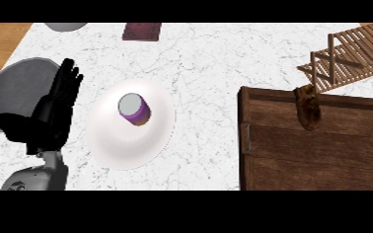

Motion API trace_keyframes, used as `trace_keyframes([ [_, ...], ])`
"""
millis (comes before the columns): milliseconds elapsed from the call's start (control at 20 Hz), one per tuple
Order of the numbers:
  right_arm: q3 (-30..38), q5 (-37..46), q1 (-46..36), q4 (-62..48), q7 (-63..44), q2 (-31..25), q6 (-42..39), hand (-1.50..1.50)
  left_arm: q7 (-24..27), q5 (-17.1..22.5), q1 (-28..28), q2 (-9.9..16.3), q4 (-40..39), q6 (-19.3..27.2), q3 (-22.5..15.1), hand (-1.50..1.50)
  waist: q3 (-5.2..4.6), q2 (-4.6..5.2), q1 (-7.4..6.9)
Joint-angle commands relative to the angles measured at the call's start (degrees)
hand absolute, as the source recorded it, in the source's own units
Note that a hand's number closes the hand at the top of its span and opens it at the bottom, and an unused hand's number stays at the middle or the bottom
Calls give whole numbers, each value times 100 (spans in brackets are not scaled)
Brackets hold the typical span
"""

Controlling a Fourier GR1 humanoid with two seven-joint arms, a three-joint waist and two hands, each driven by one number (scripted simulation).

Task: Pick the bell pepper from the tray and place it in the tiered shelf

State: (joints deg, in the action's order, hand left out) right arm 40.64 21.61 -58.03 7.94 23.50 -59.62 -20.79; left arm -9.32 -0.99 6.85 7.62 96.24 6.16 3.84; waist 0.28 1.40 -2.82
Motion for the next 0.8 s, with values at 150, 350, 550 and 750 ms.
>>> trace_keyframes([
  [150,331,-290,387,-182,-395,-789,-383,-150,269,52,-100,-41,-177,-81,14,0,14,38,26],
  [350,344,-309,677,-208,-419,-1108,-903,-150,-95,25,3,-49,85,56,22,0,27,13,26],
  [550,513,-470,1051,-256,-106,-1298,-1330,-150,20,99,19,93,-28,-28,194,0,45,34,94],
  [750,582,-537,1267,-235,49,-1310,-1479,-150,126,94,-155,-68,20,-35,42,0,49,34,28],
])
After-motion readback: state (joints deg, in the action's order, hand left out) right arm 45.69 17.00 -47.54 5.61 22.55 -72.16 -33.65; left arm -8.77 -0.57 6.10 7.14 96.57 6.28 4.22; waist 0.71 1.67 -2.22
